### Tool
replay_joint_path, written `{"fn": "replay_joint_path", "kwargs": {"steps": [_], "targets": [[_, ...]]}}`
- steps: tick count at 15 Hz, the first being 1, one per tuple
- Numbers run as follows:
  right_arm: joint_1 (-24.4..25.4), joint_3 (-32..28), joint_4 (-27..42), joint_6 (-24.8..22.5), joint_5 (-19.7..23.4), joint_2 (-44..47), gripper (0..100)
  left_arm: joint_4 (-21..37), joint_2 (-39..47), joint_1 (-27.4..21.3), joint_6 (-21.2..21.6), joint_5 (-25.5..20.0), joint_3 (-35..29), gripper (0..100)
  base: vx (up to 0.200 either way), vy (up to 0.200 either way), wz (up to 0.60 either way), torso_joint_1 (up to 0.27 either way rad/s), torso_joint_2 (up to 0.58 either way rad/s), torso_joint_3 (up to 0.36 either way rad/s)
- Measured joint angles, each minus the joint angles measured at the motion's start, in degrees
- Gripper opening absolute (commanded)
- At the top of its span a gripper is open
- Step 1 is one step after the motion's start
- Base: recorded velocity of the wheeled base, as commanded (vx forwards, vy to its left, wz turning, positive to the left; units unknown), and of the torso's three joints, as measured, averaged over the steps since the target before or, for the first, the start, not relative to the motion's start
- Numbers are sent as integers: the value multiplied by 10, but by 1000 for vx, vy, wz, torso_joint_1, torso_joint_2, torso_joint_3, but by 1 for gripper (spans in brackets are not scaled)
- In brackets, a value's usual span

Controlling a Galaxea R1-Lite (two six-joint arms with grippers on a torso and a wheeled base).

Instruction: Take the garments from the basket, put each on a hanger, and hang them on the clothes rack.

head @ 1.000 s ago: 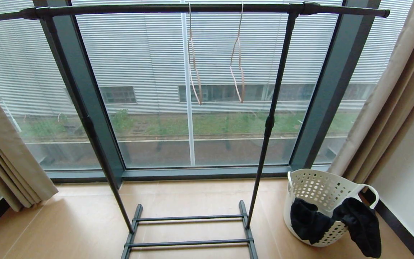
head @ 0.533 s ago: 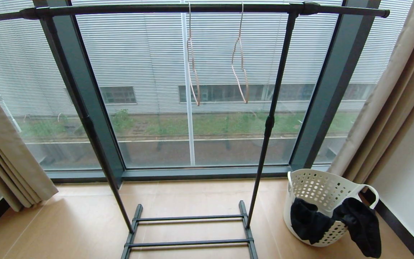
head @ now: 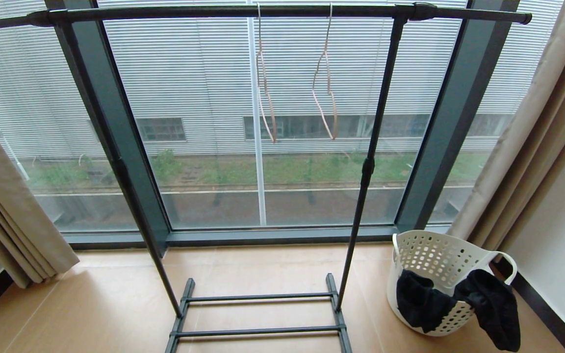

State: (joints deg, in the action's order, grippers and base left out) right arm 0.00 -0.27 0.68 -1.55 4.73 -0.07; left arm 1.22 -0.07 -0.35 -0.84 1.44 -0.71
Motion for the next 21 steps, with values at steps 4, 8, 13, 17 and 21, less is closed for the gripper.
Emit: {"fn": "replay_joint_path", "kwargs": {"steps": [4,8,13,17,21], "targets": [[0,0,0,0,0,0,100,1,0,0,0,0,0,100,0,0,0,-148,372,216],[0,1,-1,3,-3,0,100,1,0,0,0,0,0,100,0,0,0,-151,404,243],[0,1,-1,3,-2,0,100,0,0,0,0,0,0,100,0,0,-360,-25,63,40],[0,1,-2,2,-2,0,100,0,0,0,0,0,0,100,0,0,-450,2,5,5],[0,1,-1,2,-2,0,100,1,0,0,0,0,0,100,0,-150,0,2,3,2]]}}
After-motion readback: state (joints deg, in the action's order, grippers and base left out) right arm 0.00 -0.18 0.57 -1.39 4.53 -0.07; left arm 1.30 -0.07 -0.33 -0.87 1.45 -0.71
